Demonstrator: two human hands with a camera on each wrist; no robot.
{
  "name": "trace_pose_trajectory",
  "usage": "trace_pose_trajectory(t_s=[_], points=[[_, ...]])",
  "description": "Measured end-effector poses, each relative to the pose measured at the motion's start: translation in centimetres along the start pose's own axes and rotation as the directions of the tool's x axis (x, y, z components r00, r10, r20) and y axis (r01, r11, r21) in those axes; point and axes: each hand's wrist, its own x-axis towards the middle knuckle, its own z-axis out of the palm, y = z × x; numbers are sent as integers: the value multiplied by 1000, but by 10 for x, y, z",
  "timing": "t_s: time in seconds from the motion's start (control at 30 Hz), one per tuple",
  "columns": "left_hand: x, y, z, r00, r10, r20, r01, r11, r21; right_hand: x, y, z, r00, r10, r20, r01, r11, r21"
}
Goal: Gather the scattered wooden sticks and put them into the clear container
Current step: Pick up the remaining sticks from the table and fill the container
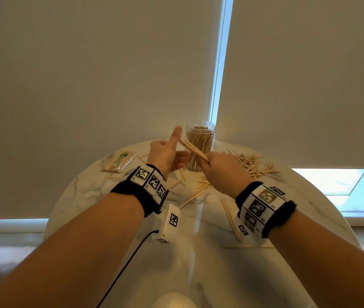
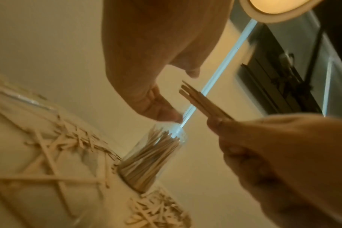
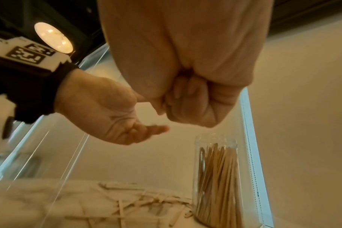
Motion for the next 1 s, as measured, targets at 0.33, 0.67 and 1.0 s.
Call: trace_pose_trajectory(t_s=[0.33, 0.67, 1.0], points=[[-9, 17, 17, 999, -33, 30, 33, 999, -26, -9, -24, -2, 961, -98, 260, 18, 955, 297], [4, -12, -33, 986, -138, 97, -96, 11, 995, -35, 54, -2, 732, 498, 465, -184, 802, -569], [-13, -50, 5, 970, -219, 101, -155, -243, 958, -29, 38, 8, 739, 303, 602, -97, 931, -351]])
